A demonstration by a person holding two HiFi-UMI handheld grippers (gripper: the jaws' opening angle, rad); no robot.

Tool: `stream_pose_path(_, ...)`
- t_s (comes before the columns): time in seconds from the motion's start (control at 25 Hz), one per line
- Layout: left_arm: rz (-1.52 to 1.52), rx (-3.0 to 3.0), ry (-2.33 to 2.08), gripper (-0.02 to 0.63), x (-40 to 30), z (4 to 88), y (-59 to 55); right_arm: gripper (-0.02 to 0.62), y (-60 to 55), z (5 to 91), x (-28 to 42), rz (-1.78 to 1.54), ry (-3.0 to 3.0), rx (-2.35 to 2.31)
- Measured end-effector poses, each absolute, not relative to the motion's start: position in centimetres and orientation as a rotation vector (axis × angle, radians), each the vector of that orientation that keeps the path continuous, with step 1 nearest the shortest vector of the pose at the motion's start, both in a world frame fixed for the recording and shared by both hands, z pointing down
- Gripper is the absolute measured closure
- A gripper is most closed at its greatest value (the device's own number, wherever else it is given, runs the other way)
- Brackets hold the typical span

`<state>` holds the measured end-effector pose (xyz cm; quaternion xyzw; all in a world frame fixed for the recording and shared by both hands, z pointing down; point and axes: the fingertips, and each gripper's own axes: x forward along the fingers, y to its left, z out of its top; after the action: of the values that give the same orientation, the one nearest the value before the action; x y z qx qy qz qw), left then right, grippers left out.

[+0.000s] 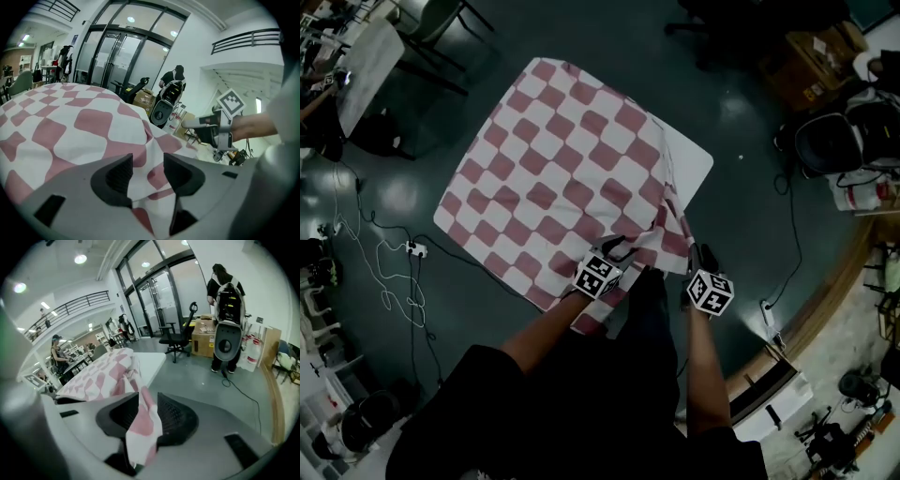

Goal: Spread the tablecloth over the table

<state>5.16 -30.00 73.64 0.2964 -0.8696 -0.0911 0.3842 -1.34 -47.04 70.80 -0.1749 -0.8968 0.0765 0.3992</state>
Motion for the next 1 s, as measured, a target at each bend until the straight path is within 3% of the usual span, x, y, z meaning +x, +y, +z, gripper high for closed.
stream_pose_path(0.32, -0.300, 0.391, -2.294, 0.405, 2.9, 74.6, -31.3, 0.445, -37.1, 74.3, -12.2, 0.008, -2.091, -0.998)
stream_pose_path(0.88, -0.373, 0.189, -2.346, 0.402, -0.3, 72.9, -32.4, 0.434, -33.2, 77.9, -13.1, -0.453, -1.876, -1.268)
stream_pose_path(0.96, -0.365, 0.224, -2.347, 0.402, -0.3, 72.7, -32.6, 0.480, -33.3, 78.0, -13.2, -0.475, -1.844, -1.264)
stream_pose_path(1.0, -0.366, 0.243, -2.351, 0.402, -0.5, 72.5, -32.6, 0.549, -33.5, 77.6, -13.5, -0.461, -1.849, -1.249)
